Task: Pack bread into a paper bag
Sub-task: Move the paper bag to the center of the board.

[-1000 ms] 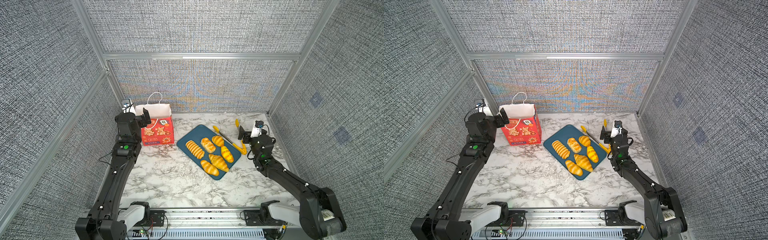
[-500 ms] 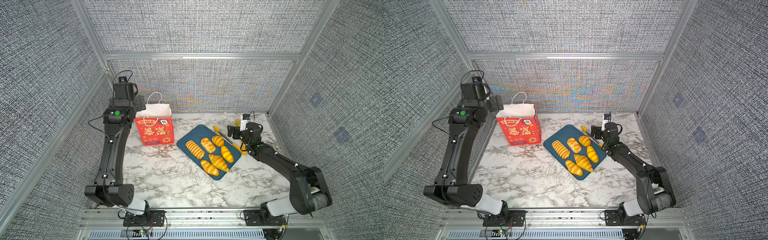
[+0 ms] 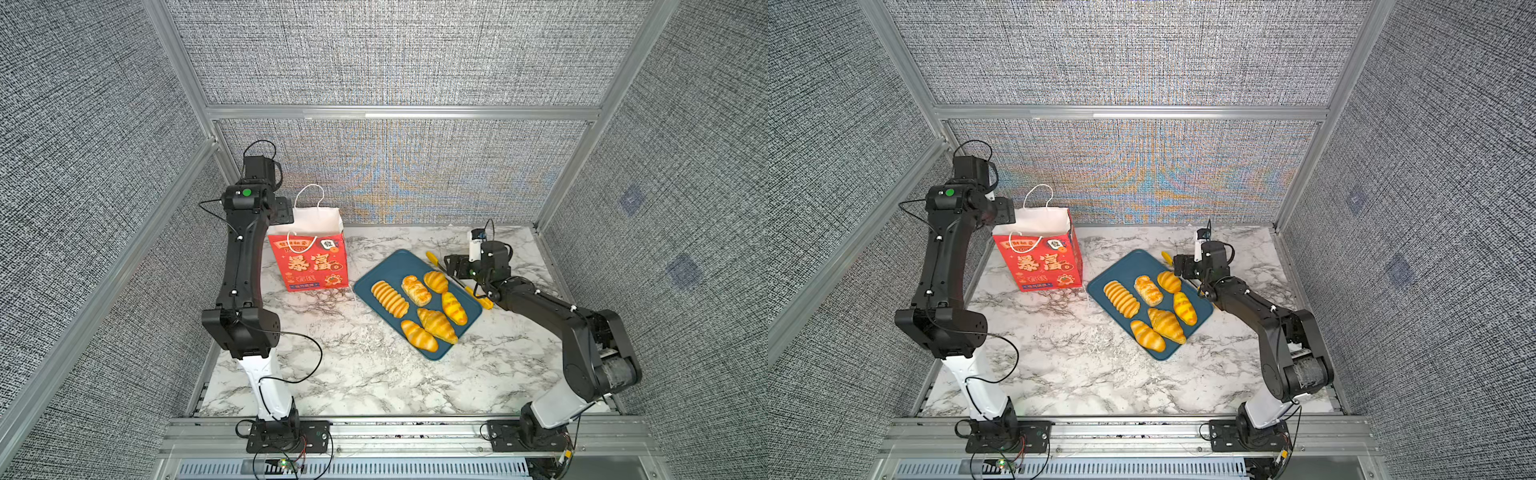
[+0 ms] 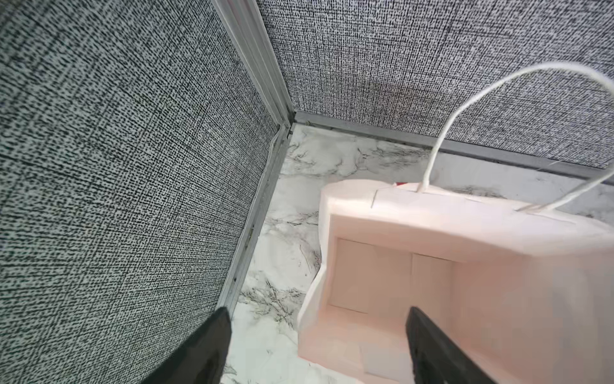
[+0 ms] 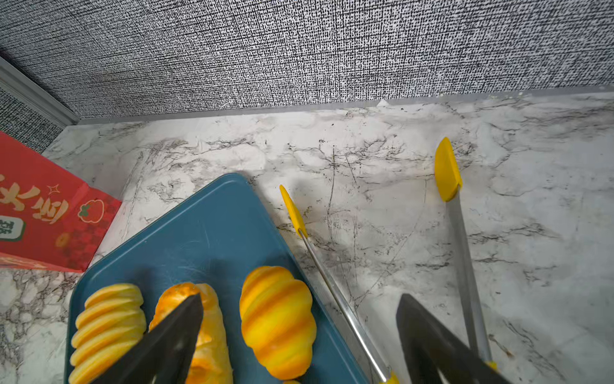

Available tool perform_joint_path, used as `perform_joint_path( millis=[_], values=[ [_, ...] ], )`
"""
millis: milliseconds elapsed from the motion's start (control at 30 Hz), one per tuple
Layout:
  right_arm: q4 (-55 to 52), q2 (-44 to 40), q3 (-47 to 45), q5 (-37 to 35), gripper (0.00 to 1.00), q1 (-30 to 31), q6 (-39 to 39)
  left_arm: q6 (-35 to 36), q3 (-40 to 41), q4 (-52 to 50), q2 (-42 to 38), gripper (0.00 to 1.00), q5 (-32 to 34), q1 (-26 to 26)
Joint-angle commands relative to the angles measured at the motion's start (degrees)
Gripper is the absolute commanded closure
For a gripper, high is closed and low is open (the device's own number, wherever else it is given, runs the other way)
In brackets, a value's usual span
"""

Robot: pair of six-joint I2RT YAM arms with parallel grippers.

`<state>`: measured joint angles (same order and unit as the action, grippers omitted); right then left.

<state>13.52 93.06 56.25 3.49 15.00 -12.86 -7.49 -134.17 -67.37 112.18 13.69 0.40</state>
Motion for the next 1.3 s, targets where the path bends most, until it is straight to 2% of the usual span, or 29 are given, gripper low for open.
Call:
perform_joint_path(
  millis=[0,133,333,400,433,533,700,767,967,1267],
  values=[
    [0.52,0.25,-0.09,1.21,0.08,0.09,-0.14,0.47,-0.65,-3.3,1.24,0.17,-0.9,0.77],
    [0.3,0.88,0.18,2.13,0.09,0.06,-0.24,0.79,-2.37,-4.94,4.76,0.21,-2.85,1.18],
    [1.65,2.09,-0.86,2.93,0.09,0.32,-0.71,0.89,-3.16,-3.47,7.51,0.22,-2.25,2.18],
    [1.81,2.62,-0.79,3.09,0.1,0.37,-0.76,1.03,-3.67,-3.59,8.56,0.26,-3.47,2.57],
    [1.93,2.85,-0.79,3.05,0.11,0.42,-0.78,1.07,-4.11,-3.92,9.21,0.3,-3.82,2.74],
    [1.48,3.46,-0.37,3.11,0.12,0.63,-0.78,1.25,-4.92,-4.83,10.17,0.55,-4.01,2.81],
    [0.9,4.09,0.39,2.84,0.12,0.99,-0.33,1.9,-5.03,-4.98,9.76,0.89,-4.63,2.82],
    [0.64,4.23,0.68,2.87,0.12,1.16,-0.35,2.41,-5.42,-5.43,9.74,0.98,-4.94,2.85],
    [-0.45,4.92,1.87,2.12,0.12,2.19,-0.09,4.82,-6.61,-7.95,9.75,1.0,-4.93,2.97],
    [-3.48,6.0,4.38,0.2,0.12,3.56,0.07,7.2,1.87,-5.94,2.91,1.0,-7.56,4.72]
  ],
)
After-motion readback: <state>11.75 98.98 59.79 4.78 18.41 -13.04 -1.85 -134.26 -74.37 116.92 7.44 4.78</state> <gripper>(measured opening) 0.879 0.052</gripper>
